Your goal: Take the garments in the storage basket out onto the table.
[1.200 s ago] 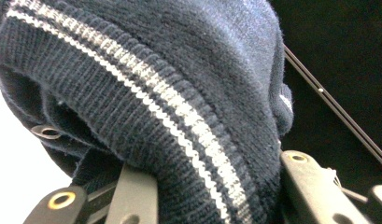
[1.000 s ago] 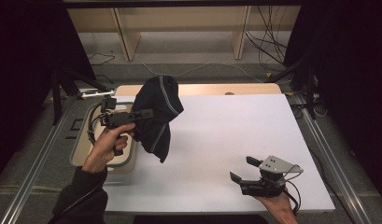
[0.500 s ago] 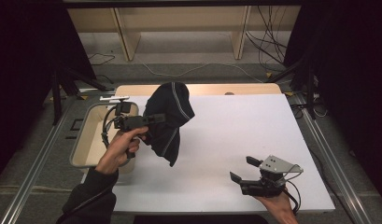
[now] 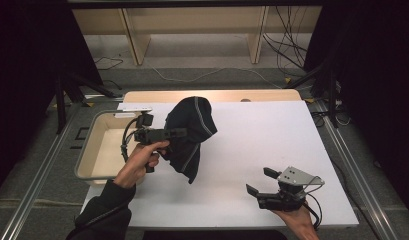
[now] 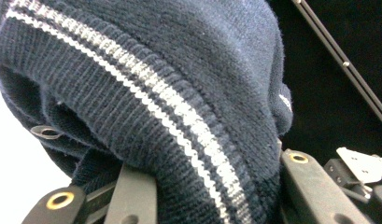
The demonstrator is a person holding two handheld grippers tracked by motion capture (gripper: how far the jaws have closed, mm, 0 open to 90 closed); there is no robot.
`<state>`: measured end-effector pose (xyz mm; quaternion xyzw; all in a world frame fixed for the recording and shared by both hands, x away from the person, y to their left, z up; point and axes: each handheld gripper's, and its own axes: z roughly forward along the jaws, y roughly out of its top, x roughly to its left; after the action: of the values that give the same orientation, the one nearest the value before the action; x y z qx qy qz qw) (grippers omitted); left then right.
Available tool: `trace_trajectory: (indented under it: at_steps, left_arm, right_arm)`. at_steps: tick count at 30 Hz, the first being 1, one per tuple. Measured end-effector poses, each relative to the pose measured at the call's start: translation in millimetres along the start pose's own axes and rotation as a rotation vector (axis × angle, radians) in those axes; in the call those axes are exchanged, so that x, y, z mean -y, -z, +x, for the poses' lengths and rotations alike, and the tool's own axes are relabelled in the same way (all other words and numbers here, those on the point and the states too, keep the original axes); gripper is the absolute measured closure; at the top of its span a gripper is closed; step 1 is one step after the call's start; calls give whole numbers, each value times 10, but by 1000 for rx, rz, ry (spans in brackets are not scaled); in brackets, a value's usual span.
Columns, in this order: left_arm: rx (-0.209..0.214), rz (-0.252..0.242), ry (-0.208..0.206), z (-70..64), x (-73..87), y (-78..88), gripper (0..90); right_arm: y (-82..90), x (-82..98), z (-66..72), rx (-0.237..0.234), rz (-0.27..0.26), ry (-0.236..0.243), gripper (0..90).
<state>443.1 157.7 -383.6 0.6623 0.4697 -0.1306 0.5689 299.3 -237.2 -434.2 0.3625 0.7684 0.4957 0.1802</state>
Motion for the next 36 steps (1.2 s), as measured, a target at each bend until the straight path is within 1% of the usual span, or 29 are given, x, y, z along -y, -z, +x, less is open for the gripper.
trace_trajectory:
  at_steps: [6, 14, 16, 18, 20, 22, 27, 31, 36]
  left_arm:
    - [-13, 15, 1, 29, 43, -107, 627]
    - [-29, 34, 23, 105, 124, -244, 625]
    - [-25, 41, 33, 129, 147, -283, 624]
    - [-11, 42, 46, 158, 176, -325, 622]
    - [-12, 49, 55, 176, 198, -363, 621]
    - [-25, 59, 48, 184, 217, -397, 621]
    - [-39, 78, 44, 212, 264, -470, 620]
    - [-41, 88, 54, 240, 299, -528, 617]
    - [-48, 99, 50, 263, 343, -589, 612]
  right_arm:
    - [-1, 0, 0, -1, 1, 1, 180]
    - [2, 0, 3, 0, 1, -3, 180]
    - [1, 0, 1, -2, 0, 0, 181]
    - [1, 1, 3, 0, 3, 1, 180]
    - [-2, 1, 1, -1, 1, 4, 180]
    - [-2, 1, 3, -2, 1, 4, 181]
    - [-2, 1, 2, -2, 1, 4, 180]
    - [-2, 1, 1, -1, 1, 5, 180]
    - [-2, 1, 1, -2, 1, 4, 180]
